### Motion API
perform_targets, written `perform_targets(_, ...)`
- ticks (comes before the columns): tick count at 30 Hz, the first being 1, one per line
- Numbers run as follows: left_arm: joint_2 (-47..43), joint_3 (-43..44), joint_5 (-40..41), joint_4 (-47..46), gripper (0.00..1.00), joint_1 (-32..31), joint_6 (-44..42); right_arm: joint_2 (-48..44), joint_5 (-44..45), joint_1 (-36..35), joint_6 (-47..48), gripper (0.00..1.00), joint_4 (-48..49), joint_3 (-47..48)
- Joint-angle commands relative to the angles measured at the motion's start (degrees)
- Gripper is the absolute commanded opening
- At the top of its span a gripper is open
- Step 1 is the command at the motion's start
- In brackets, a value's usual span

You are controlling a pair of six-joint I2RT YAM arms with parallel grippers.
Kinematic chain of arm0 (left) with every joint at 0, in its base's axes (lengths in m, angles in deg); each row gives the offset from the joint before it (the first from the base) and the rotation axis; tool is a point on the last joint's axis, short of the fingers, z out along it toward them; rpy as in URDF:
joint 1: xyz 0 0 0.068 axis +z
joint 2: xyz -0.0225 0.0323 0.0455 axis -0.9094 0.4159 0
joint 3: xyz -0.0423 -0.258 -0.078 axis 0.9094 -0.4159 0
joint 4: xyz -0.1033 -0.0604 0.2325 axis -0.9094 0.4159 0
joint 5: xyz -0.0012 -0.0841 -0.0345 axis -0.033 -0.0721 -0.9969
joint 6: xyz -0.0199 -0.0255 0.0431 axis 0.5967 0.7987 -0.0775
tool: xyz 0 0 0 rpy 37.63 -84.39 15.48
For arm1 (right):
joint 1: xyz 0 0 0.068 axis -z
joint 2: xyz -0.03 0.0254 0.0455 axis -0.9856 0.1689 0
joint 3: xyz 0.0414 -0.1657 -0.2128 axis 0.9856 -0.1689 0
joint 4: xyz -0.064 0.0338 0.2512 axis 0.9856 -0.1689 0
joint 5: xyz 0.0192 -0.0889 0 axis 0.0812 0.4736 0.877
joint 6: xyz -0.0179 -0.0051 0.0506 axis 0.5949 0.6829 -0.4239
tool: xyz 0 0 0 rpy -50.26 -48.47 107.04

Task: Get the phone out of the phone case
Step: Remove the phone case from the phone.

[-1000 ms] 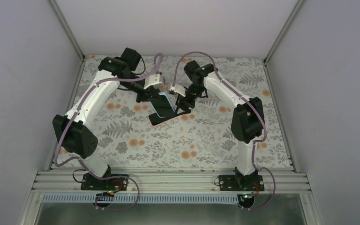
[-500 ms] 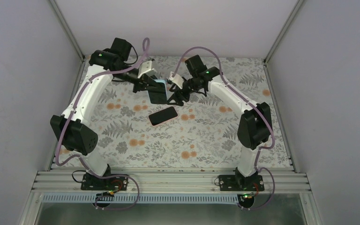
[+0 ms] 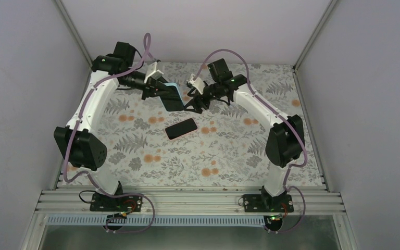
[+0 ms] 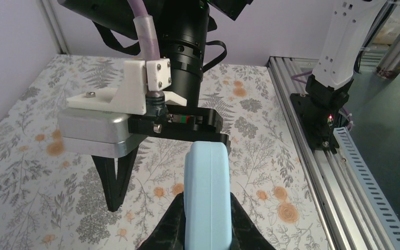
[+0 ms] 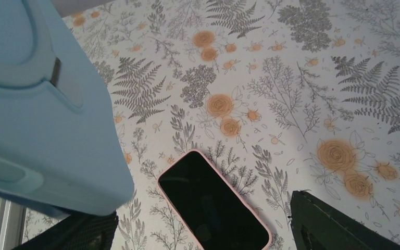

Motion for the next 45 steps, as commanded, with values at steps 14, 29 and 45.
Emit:
perform_targets(14, 3.63, -1.62, -19.17, 4.91, 0.02, 0.57, -0.94, -2.19, -17.11, 1.11, -8.41, 0.83, 12.26, 6.90)
perform_targets(29, 7.91, 2.65, -23.33, 4.91, 0.02, 3.67, -0.31, -3.99, -26.85, -7.01, -4.61, 0.39, 16.61, 2.21)
perform_targets(45, 0.03, -1.00, -13.91, 4.90, 0.58, 4.26, 1.94, -5.76, -11.33, 1.04, -8.61, 0.03, 20.36, -0.54)
